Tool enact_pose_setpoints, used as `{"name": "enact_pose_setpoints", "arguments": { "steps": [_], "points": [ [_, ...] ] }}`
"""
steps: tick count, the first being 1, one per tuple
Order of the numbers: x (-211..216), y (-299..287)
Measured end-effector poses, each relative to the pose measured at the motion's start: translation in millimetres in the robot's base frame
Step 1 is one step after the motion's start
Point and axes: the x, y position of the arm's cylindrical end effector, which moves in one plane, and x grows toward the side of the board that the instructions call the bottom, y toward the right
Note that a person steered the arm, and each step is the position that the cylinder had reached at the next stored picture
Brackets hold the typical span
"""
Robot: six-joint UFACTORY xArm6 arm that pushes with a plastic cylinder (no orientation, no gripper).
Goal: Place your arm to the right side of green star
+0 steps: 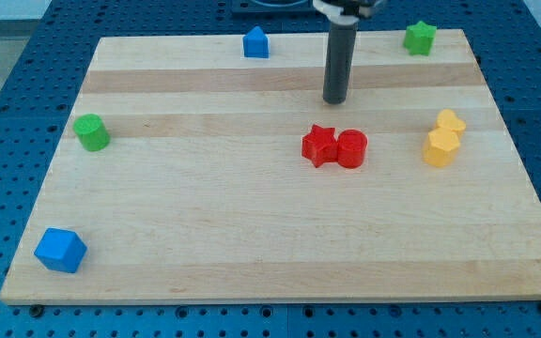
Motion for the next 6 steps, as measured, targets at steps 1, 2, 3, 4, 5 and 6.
{"name": "enact_pose_setpoints", "arguments": {
  "steps": [1, 2, 3, 4, 5, 6],
  "points": [
    [-27.6, 0.0],
    [-24.9, 16.0],
    [-28.9, 63.0],
    [-28.8, 117.2],
    [-36.6, 162.4],
    [-55.8, 196.0]
  ]
}}
